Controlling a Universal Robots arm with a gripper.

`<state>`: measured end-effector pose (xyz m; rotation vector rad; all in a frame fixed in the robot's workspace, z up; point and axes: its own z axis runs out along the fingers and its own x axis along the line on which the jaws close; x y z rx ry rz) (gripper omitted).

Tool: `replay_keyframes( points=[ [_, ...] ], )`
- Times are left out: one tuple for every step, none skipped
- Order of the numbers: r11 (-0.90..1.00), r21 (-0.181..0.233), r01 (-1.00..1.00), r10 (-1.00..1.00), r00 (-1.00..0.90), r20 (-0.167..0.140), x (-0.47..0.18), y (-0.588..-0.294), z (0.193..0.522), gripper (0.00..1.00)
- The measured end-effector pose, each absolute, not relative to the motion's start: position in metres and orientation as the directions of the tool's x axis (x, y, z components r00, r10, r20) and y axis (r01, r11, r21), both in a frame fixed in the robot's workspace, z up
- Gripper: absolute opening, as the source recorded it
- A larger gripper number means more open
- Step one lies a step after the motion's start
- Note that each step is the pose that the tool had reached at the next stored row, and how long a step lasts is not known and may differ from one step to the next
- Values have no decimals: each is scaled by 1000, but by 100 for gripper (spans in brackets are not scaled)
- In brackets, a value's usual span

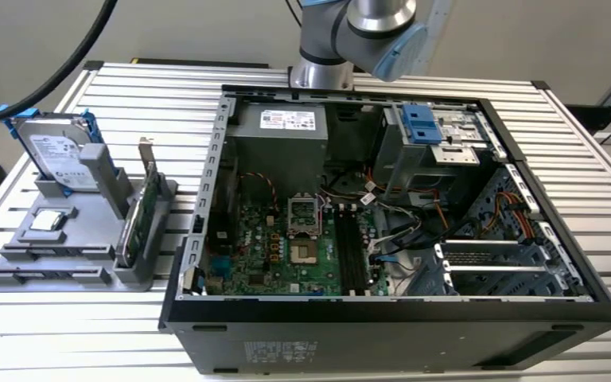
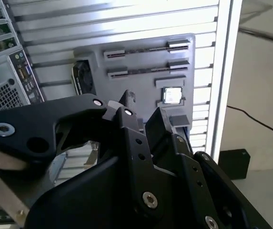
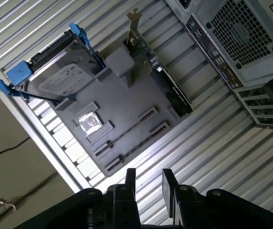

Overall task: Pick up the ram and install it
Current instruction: 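Pick up the ram and move it above insertion slot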

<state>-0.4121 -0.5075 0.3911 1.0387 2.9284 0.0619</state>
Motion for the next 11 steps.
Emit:
replay_keyframes(
  points=[
    [771,49,635,637,-771,-19,-412,-507,391,100],
    [766,49,641,643,-766,-19,-412,-507,391,100],
    [760,49,648,649,-761,-19,-412,-507,391,100],
    [755,49,654,655,-755,-19,-412,-507,391,100],
    [750,49,660,661,-750,-19,-412,-507,391,100],
    [745,49,666,667,-745,-19,-412,-507,391,100],
    [739,49,671,673,-740,-19,-412,-507,391,100],
    [734,49,677,679,-734,-19,-412,-507,391,100],
    [729,49,683,684,-729,-19,-412,-507,391,100],
    [723,49,689,690,-723,-19,-412,-507,391,100],
    [718,49,694,696,-718,-19,-412,-507,391,100]
  ],
)
